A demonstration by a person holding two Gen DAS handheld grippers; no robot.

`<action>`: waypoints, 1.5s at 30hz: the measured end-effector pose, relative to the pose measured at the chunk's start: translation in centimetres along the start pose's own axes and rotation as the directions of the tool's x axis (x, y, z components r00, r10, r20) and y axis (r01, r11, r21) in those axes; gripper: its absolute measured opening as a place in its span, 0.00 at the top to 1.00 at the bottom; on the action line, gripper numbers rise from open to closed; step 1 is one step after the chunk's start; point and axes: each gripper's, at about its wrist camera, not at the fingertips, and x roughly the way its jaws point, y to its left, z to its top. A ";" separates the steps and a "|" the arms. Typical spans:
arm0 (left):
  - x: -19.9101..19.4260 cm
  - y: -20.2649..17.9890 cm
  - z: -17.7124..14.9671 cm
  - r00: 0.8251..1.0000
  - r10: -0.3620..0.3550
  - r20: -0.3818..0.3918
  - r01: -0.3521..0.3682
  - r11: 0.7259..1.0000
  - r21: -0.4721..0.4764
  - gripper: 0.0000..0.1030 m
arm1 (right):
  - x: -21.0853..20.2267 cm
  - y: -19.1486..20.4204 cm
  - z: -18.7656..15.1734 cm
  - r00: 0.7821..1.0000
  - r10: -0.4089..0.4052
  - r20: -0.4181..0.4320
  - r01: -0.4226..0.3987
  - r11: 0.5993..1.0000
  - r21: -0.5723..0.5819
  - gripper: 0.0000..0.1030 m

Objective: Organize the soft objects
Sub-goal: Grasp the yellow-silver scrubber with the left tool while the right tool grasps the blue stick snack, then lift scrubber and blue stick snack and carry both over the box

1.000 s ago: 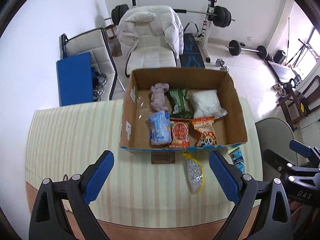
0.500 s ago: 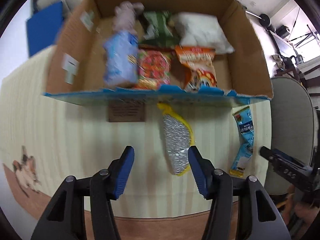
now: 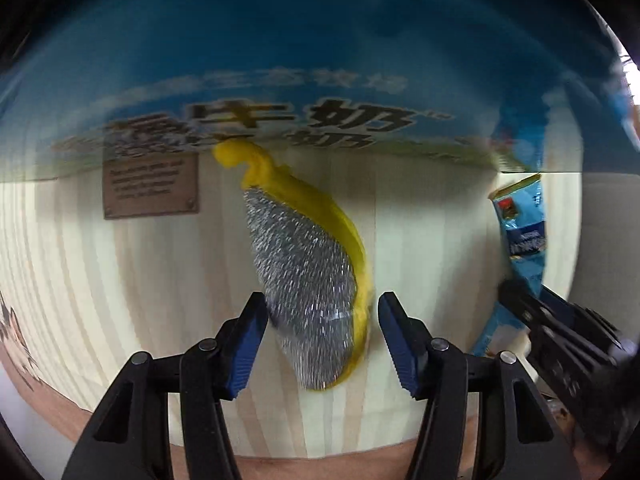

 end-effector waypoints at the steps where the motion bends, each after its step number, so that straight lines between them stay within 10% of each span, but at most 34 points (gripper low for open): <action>1: 0.1 -0.2 0.0 1.000 0.026 0.015 -0.026 1.000 0.013 0.47 | 0.1 0.2 -0.2 1.000 -0.006 -0.002 0.005 1.000 -0.009 0.65; 18: 1.0 7.4 -11.1 0.999 0.046 -0.025 -0.047 0.998 -0.043 0.50 | 2.2 2.4 -8.1 0.988 0.071 -0.134 -0.086 0.990 -0.111 0.75; 26: 0.1 7.7 -10.5 0.996 0.090 0.009 -0.090 0.995 -0.038 0.47 | 2.8 3.8 -7.9 0.988 0.077 -0.133 -0.087 0.993 -0.076 0.57; 34: 0.0 7.0 -8.6 0.996 0.092 0.013 -0.092 0.995 -0.043 0.52 | 2.7 8.4 -8.8 0.992 -0.116 -0.047 0.104 0.973 -0.204 0.68; 45: -7.8 5.7 -11.0 0.995 -0.046 0.086 0.048 0.999 -0.023 0.55 | -5.1 11.0 -10.5 0.998 0.066 -0.005 -0.066 0.973 -0.220 0.77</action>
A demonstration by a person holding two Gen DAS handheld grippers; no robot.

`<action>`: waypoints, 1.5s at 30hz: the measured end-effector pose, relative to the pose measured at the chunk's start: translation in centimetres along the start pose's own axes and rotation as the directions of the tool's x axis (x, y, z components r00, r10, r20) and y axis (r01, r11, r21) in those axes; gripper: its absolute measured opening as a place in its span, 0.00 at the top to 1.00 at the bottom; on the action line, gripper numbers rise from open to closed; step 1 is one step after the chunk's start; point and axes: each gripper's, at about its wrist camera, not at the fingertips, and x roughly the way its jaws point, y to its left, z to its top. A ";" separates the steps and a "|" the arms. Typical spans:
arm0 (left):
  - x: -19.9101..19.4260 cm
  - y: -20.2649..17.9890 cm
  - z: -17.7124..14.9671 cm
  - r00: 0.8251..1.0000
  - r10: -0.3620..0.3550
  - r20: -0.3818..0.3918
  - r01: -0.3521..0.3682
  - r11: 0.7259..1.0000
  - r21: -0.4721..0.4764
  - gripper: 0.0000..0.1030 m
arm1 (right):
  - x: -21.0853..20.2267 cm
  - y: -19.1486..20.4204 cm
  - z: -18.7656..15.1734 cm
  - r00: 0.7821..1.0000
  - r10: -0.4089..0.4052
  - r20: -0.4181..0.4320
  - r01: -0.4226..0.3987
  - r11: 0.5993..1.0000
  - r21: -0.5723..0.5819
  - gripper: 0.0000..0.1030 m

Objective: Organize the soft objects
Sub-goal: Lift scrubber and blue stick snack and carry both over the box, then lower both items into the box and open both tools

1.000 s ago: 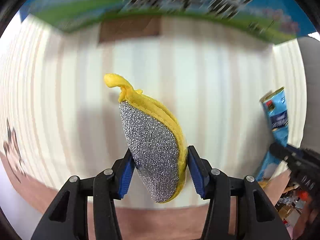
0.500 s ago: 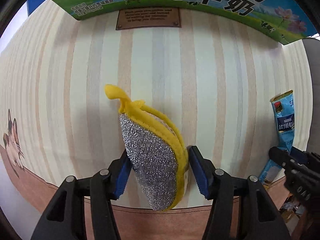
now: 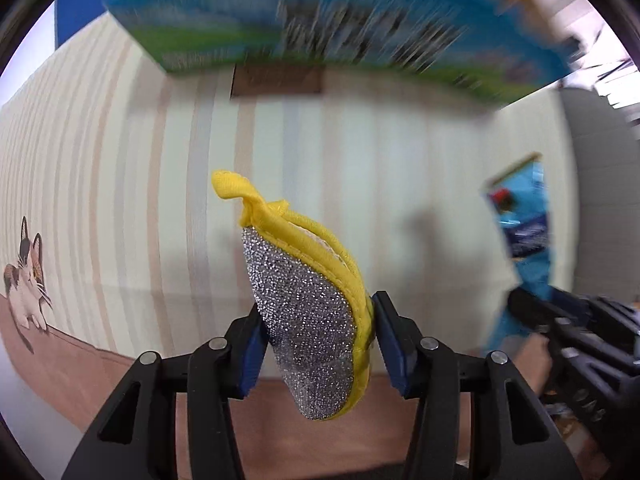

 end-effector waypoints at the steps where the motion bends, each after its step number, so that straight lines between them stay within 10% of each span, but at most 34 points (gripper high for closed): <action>1: -2.2 -0.5 0.3 0.999 -0.046 0.027 0.046 0.999 0.001 0.55 | -1.6 0.4 0.0 1.000 0.018 0.024 -0.018 1.000 -0.012 0.77; 8: -15.2 -1.9 6.4 0.966 -0.143 0.217 0.128 0.988 0.084 0.54 | -15.3 1.9 2.3 0.965 0.116 0.234 -0.095 0.991 -0.097 0.77; 16: -19.2 1.2 17.0 0.958 -0.024 0.287 0.009 0.998 0.056 0.54 | -23.8 0.5 11.6 0.927 0.055 0.372 -0.025 0.996 -0.083 0.77; 24: -10.6 4.5 24.4 0.995 0.053 0.084 -0.053 0.999 -0.010 0.54 | -19.1 -1.0 19.5 0.947 -0.058 0.315 0.062 0.998 -0.004 0.77; 35: -2.2 6.3 26.2 0.992 0.119 -0.050 -0.121 0.992 -0.041 0.51 | -8.3 -4.3 26.0 0.969 -0.196 0.150 0.185 0.979 0.083 0.76; 37: -2.0 6.5 26.3 0.996 0.075 -0.052 -0.078 0.996 -0.050 0.50 | -7.3 -4.1 26.1 0.972 -0.206 0.115 0.200 0.978 0.058 0.72; 41: -2.8 6.2 26.3 0.997 0.074 -0.015 -0.074 0.997 -0.031 0.24 | -7.2 -3.1 25.8 0.977 -0.171 0.128 0.169 0.985 0.026 0.04; 45: -4.1 6.2 26.2 0.995 0.093 0.032 -0.093 0.995 -0.026 0.07 | -7.5 -2.1 25.5 0.968 -0.201 0.152 0.202 0.979 0.006 0.04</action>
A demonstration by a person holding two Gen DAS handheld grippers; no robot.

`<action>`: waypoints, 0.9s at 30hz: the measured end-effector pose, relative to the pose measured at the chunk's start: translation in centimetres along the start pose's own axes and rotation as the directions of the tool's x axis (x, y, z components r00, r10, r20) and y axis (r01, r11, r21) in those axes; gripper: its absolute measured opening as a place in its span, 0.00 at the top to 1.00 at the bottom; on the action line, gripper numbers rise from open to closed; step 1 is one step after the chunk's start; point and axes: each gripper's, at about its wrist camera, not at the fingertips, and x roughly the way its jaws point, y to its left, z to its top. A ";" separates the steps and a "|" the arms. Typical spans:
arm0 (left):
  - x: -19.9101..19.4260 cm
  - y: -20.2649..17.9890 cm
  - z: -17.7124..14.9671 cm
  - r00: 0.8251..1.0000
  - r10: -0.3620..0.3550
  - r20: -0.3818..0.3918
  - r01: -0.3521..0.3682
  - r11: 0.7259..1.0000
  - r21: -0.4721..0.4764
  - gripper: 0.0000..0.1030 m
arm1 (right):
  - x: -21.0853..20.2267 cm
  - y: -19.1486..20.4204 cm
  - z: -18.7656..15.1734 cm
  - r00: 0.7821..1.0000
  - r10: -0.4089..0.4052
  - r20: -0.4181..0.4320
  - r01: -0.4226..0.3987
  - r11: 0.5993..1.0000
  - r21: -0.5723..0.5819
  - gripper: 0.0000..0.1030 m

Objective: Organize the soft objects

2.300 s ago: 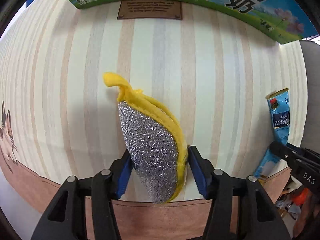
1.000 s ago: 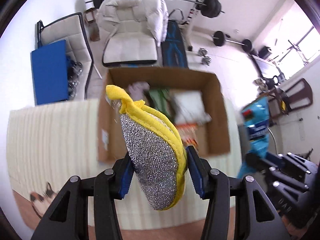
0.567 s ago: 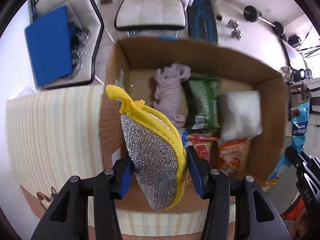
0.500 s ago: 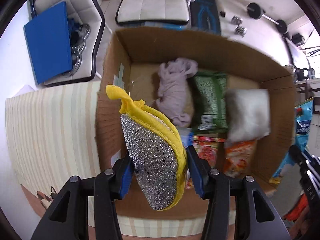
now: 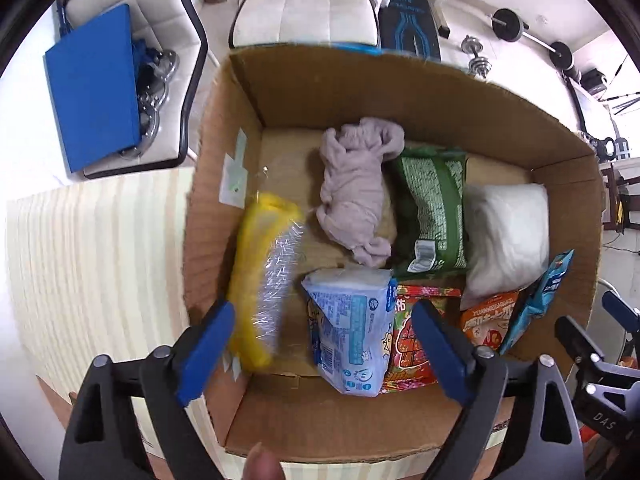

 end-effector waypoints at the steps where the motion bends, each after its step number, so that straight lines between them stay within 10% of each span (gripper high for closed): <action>1: -0.3 0.1 -0.1 1.000 0.000 0.008 0.000 1.000 0.000 0.05 | -0.1 0.2 -0.1 1.000 0.000 0.002 0.000 1.000 -0.002 0.04; 17: -4.4 -1.6 -5.1 0.990 0.004 0.138 -0.007 1.000 0.022 0.04 | -1.6 0.0 -3.0 0.998 0.054 0.029 -0.056 0.997 0.057 0.00; 27: -11.9 -2.7 -11.8 0.947 0.012 0.320 -0.013 1.000 0.000 0.04 | -8.3 -0.6 -8.5 0.985 0.062 0.162 -0.072 0.996 0.056 0.00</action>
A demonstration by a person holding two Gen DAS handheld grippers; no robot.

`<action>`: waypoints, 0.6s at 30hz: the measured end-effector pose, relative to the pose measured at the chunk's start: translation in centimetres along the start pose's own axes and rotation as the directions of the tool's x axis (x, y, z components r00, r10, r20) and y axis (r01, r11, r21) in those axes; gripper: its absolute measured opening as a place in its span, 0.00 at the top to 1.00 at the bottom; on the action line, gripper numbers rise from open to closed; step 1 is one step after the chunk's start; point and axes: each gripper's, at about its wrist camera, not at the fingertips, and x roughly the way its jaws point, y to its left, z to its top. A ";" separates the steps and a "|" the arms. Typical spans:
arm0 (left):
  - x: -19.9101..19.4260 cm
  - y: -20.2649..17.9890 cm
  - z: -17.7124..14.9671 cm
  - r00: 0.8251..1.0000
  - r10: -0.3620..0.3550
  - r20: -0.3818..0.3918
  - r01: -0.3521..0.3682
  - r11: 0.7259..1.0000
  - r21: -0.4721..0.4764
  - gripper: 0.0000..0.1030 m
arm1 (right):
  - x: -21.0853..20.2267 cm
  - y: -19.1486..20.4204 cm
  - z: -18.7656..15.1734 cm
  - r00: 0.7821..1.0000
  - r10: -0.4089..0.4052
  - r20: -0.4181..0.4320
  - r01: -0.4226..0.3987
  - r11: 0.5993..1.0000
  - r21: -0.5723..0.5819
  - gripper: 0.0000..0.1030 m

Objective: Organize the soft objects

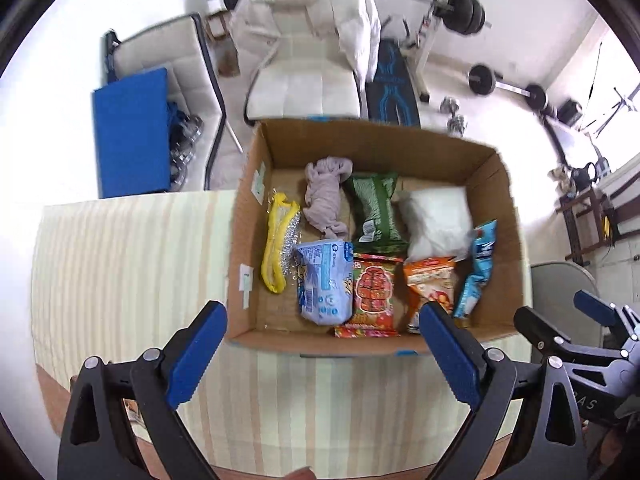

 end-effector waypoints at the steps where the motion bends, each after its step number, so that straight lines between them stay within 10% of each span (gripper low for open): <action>1: -1.1 0.0 -0.5 1.000 -0.003 0.020 0.003 1.000 -0.005 0.04 | -0.8 -0.1 -0.4 1.000 0.002 0.014 -0.002 1.000 -0.001 0.00; 18: -17.6 -0.4 -10.4 0.965 0.061 0.253 -0.063 0.998 0.001 0.04 | -18.5 -1.4 -11.6 0.976 0.066 0.208 -0.068 0.998 0.002 0.00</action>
